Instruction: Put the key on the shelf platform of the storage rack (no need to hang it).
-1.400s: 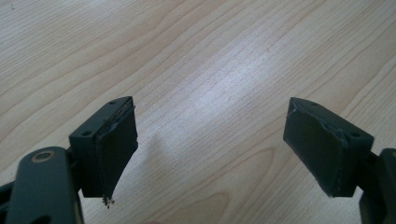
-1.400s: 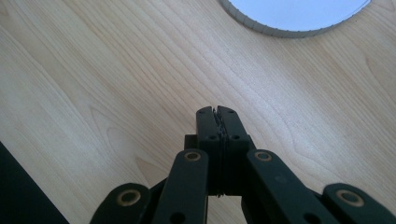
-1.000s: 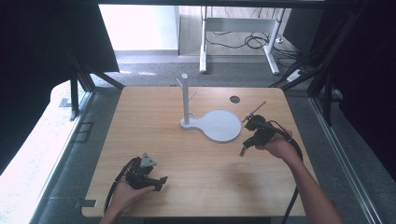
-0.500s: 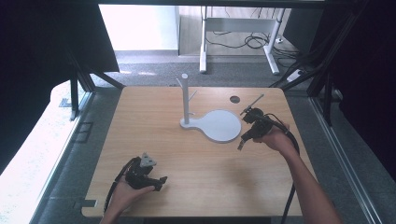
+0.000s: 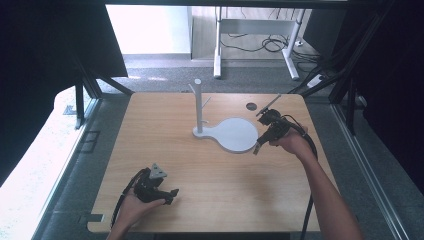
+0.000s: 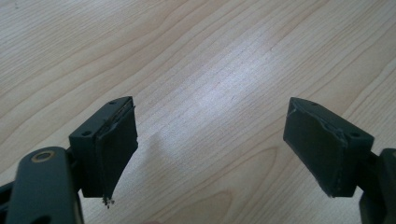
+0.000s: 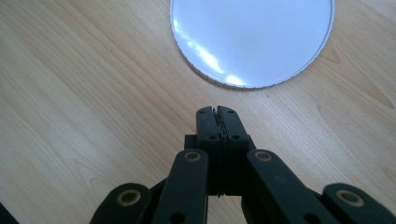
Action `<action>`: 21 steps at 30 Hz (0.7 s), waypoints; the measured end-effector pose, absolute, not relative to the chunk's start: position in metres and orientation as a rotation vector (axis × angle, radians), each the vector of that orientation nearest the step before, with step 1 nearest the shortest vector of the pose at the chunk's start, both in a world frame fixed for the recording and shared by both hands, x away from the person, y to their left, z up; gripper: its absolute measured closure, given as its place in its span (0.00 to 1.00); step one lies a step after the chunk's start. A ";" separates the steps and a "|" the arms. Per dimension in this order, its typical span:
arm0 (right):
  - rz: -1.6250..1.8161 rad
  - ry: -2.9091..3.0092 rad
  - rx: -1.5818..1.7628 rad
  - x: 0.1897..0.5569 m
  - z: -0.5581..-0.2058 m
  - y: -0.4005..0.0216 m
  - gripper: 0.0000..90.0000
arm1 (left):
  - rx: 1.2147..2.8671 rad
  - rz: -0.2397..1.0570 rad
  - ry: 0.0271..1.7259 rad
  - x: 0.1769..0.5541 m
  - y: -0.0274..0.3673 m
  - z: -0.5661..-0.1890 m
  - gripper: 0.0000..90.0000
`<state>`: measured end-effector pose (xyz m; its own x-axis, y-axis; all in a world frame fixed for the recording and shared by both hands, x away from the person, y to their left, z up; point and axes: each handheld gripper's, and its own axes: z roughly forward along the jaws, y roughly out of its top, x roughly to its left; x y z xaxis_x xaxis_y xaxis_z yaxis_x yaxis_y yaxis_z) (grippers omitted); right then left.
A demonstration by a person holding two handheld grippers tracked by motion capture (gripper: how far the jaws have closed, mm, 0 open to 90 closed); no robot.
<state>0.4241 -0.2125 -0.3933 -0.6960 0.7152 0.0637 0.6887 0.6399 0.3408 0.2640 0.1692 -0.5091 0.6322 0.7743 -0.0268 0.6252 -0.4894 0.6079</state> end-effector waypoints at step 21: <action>0.535 2.762 1.247 0.455 -0.399 -0.206 1.00 | 2.259 0.338 1.099 0.264 0.173 -0.508 0.20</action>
<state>0.4550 -0.2060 -0.3992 -0.6700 0.7377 0.0833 0.7155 0.6117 0.3375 0.2644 0.1732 -0.5079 0.6250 0.7800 -0.0306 0.6277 -0.4789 0.6138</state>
